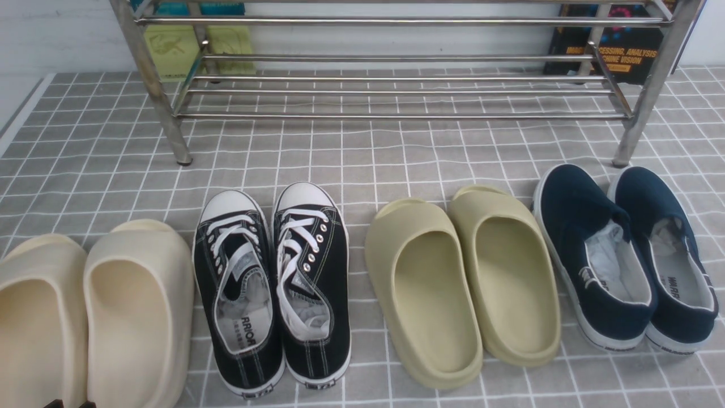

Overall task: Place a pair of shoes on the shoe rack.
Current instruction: Use the right arm to grab the shoe closest to it, then use the right arm to put a shoe into the shoe rack, then use the right arm to grab the shoe closest to it, then use the right arm to put a shoe into the shoe rack

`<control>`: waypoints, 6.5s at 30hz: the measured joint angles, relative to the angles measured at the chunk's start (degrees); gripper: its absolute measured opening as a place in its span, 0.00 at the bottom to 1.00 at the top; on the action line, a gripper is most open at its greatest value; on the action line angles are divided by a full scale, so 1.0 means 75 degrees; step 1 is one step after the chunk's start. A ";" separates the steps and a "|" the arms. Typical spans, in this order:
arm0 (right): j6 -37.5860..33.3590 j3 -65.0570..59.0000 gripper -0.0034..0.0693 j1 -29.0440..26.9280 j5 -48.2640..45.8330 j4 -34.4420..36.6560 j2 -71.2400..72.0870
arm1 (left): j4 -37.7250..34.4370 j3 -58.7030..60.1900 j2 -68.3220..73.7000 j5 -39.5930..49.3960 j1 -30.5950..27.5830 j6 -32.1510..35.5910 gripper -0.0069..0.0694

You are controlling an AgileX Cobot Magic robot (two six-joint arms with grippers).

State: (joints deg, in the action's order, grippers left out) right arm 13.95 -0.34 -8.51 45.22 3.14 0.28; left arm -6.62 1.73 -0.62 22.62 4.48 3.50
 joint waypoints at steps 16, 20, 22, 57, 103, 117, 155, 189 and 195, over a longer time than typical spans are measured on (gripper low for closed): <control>0.0375 0.4343 0.06 0.0066 -0.7633 -0.1023 -0.4446 | 0.0000 0.0000 0.0000 0.0000 0.0000 0.0000 0.40; -0.0142 0.5415 0.06 0.0237 -0.9991 -0.0544 -0.6313 | 0.0000 0.0000 0.0000 0.0000 0.0000 0.0000 0.40; -0.0832 0.5737 0.07 0.0517 -1.0692 -0.0173 -0.7059 | 0.0000 0.0000 0.0000 0.0000 0.0000 0.0000 0.40; -0.2087 0.8641 0.11 0.3267 -1.2229 0.0074 -1.2443 | 0.0000 0.0000 0.0000 0.0000 0.0000 0.0000 0.40; -0.1925 1.7830 0.11 0.3662 -1.4121 -0.1207 -1.8093 | 0.0000 0.0000 0.0000 0.0000 0.0000 0.0000 0.40; -0.1925 1.7844 0.47 0.3574 -1.3801 -0.1330 -1.8093 | 0.0000 0.0000 0.0000 0.0000 0.0000 0.0000 0.40; 0.0111 0.9298 0.82 0.2618 -1.3916 -0.2388 -1.1513 | 0.0000 0.0000 0.0000 0.0000 0.0000 0.0000 0.40; -0.0265 0.9815 0.08 0.2874 -1.2652 -0.1730 -1.2241 | 0.0000 0.0000 0.0000 0.0000 0.0000 0.0000 0.40; -0.0810 1.1481 0.08 0.2874 -1.2730 -0.1757 -1.3610 | 0.0000 0.0000 0.0000 0.0000 0.0000 0.0000 0.40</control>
State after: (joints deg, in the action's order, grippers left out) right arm 7.88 85.77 13.05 -50.25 -10.04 -101.80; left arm -6.62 1.73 -0.62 22.62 4.48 3.50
